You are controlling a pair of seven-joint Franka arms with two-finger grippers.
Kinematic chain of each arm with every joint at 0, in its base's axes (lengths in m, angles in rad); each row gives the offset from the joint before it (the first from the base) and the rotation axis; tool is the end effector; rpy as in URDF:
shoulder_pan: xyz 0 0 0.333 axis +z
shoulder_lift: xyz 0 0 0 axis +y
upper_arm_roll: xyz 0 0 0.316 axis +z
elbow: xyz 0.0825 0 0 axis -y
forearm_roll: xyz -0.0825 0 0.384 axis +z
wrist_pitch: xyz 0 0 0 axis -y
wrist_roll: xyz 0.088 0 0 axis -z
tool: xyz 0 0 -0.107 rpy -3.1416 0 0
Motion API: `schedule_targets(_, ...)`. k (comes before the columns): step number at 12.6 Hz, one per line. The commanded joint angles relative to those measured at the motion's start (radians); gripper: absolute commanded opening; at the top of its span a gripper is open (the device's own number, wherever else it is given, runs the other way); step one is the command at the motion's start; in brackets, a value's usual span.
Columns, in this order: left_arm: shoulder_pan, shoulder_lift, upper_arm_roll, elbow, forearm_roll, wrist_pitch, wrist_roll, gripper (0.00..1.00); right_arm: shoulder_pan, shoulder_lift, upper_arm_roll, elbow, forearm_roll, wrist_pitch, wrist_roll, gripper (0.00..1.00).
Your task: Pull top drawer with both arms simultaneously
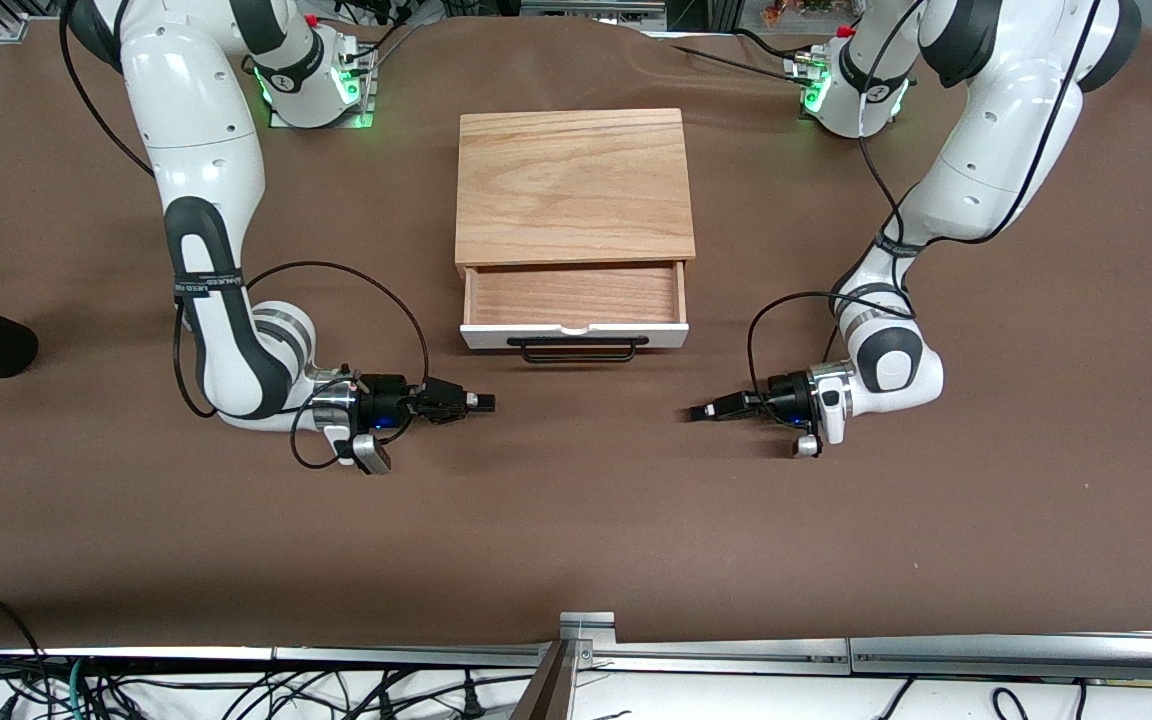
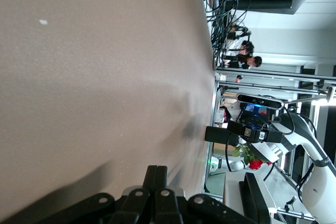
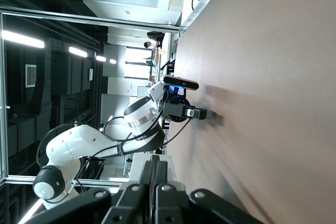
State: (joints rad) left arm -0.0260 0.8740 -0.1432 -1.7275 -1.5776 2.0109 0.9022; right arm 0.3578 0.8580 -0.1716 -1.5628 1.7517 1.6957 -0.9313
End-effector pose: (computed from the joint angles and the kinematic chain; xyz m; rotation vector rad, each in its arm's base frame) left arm 0.6149 -0.1601 0.0896 1.8222 0.2055 0.0082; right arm 0.6504 0.2385 0.1731 -1.6683 -0.1073 -0.0579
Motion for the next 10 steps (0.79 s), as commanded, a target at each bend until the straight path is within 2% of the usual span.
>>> schedule_targets(1,0.011,-0.059,0.037,0.0,0.098,-0.044,-0.118,0.0,0.009,0.019,-0.003,0.03,-0.007,0.004,0.014,1.0)
schedule_targets(2,0.021,-0.093,0.039,-0.01,0.132,-0.06,-0.167,0.14,0.009,0.016,-0.014,0.03,-0.014,0.005,0.017,1.0)
schedule_targets(3,0.037,-0.128,0.039,-0.03,0.155,-0.086,-0.199,0.39,0.01,0.015,-0.023,0.03,-0.017,0.007,0.019,1.0)
schedule_targets(4,0.046,-0.168,0.039,-0.062,0.16,-0.095,-0.21,0.99,0.013,0.013,-0.041,0.03,-0.049,0.01,0.02,1.0)
schedule_targets(6,0.054,-0.28,0.043,-0.133,0.218,-0.097,-0.268,1.0,0.027,-0.013,-0.116,0.033,-0.18,0.012,0.099,1.0)
schedule_targets(7,0.061,-0.337,0.047,-0.147,0.288,-0.097,-0.355,1.0,0.027,-0.029,-0.144,0.035,-0.26,0.01,0.135,1.0)
schedule_targets(10,0.098,-0.545,0.045,-0.191,0.592,-0.098,-0.576,1.0,0.027,-0.047,-0.229,0.075,-0.458,0.005,0.21,1.0)
